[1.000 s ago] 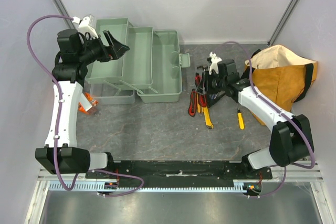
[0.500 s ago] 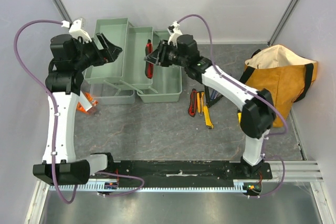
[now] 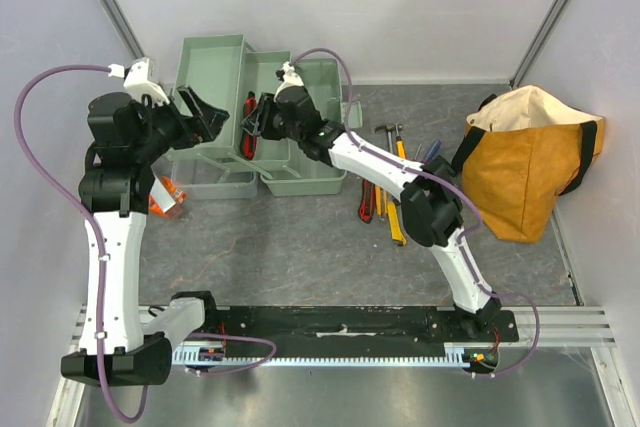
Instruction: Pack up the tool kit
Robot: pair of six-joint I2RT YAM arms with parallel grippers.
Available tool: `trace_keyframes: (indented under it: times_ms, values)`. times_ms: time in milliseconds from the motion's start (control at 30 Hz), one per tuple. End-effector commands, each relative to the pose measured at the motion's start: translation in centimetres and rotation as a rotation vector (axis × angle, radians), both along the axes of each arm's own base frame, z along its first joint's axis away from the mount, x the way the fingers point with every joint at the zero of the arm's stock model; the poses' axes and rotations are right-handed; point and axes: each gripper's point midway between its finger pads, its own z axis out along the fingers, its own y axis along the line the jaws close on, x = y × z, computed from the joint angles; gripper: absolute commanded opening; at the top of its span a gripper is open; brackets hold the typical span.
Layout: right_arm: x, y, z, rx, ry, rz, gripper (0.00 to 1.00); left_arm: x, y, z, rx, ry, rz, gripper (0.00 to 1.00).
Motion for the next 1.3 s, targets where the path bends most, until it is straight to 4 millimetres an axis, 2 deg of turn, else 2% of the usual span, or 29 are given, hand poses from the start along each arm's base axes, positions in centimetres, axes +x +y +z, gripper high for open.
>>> trace_keyframes:
  times_ms: [0,200,400,500,567,733,767,867,967,1033,1133,1200,1267]
  values:
    - [1.6,1.4,1.6,0.070,-0.029,-0.046,0.38,-1.8,-0.3,0.5,-0.003,-0.016,-0.012,0.88]
    - [1.5,1.6,-0.7,0.024,-0.011,-0.066,0.42,-2.3,-0.1,0.4,0.001,-0.019,0.001,0.88]
    - [1.1,1.7,-1.5,-0.009,-0.020,-0.031,0.70,-2.0,-0.3,0.6,-0.006,-0.016,-0.008,0.88]
    - [1.1,0.9,-1.7,-0.013,0.015,-0.057,0.70,-1.8,-0.3,0.2,-0.001,-0.006,-0.014,0.86]
    - [1.1,0.1,-1.4,-0.025,0.017,-0.075,0.68,-1.7,-0.3,0.2,0.000,-0.004,-0.011,0.85]
    - [1.1,-2.3,3.5,-0.051,-0.080,-0.106,0.66,-1.8,-0.6,0.1,-0.004,-0.002,-0.031,0.86]
    - [0.9,-3.2,5.3,-0.050,-0.104,-0.120,0.66,-2.0,-0.8,0.3,-0.006,-0.009,-0.043,0.86]
    - [0.7,-6.7,8.3,-0.055,-0.133,-0.163,0.67,-2.3,-1.7,1.3,-0.022,-0.030,-0.097,0.86]
    - [0.2,-11.8,9.7,-0.073,-0.137,-0.220,0.70,-2.8,-2.8,2.4,-0.053,-0.044,-0.160,0.86]
    - [-0.4,-15.7,9.1,-0.116,-0.115,-0.275,0.70,-3.2,-3.7,2.8,-0.074,-0.053,-0.217,0.86]
    - [-1.5,-22.4,7.0,-0.213,-0.052,-0.399,0.71,-3.7,-4.9,2.8,-0.087,-0.050,-0.281,0.86]
    - [-2.8,-26.3,5.1,-0.288,0.004,-0.471,0.72,-3.7,-4.9,2.7,-0.086,-0.041,-0.277,0.86]
    - [-4.3,-29.3,3.1,-0.358,0.047,-0.517,0.71,-3.5,-4.6,2.5,-0.076,-0.032,-0.260,0.85]
